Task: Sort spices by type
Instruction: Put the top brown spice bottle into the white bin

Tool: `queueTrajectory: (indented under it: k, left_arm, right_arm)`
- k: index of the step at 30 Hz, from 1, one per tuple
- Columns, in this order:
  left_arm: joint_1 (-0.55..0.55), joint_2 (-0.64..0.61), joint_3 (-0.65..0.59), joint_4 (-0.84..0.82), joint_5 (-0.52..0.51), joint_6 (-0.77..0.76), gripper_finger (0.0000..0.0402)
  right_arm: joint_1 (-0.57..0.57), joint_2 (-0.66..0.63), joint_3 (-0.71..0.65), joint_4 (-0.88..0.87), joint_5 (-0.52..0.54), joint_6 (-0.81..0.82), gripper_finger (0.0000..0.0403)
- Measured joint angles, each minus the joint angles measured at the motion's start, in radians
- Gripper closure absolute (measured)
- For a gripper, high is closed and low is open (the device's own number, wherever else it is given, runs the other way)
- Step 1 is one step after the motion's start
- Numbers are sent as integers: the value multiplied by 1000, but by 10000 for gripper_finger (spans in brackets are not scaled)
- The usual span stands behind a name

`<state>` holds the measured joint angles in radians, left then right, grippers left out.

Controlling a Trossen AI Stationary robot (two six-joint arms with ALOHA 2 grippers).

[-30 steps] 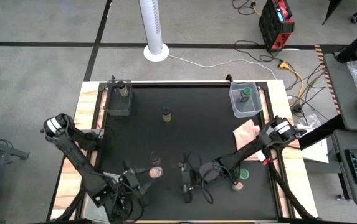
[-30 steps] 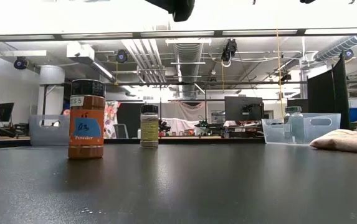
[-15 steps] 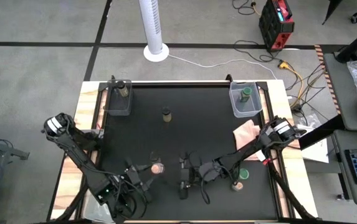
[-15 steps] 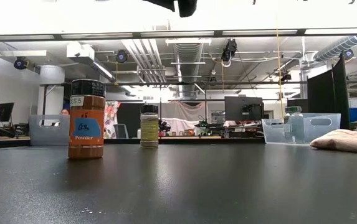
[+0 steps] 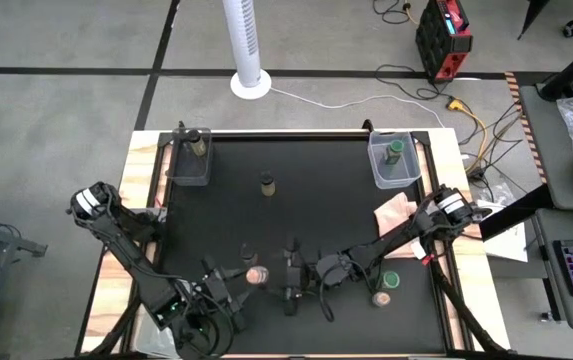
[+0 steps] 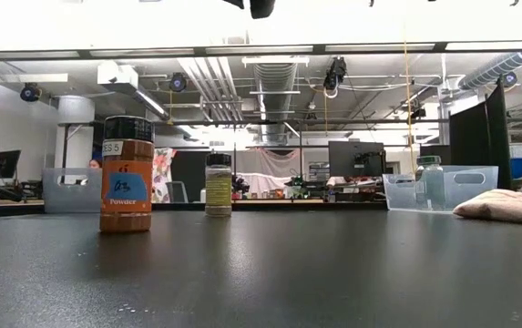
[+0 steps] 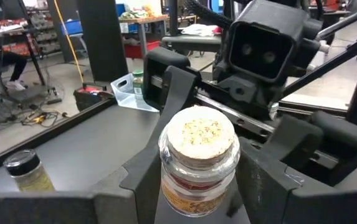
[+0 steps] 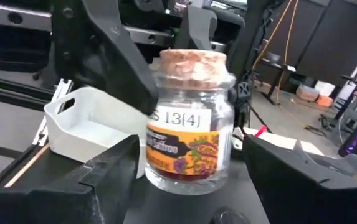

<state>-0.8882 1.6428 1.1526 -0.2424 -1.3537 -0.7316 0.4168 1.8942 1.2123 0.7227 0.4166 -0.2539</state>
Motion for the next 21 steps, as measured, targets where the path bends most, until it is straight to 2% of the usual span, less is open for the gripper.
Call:
queueTrajectory:
  k: [4,9,17,21]
  left_arm:
    - [0,0,0,11,-1,12,238]
    - [0,0,0,19,-15,17,226]
    - [0,0,5,19,-16,49,162]
    - [0,-2,16,22,62,120,127]
  right_arm:
    - [0,0,5,-5,-4,1,159]
    - [0,0,5,-8,-6,7,224]
    - [2,0,5,-66,38,-42,226]
    - [9,-1,5,-143,116,-123,226]
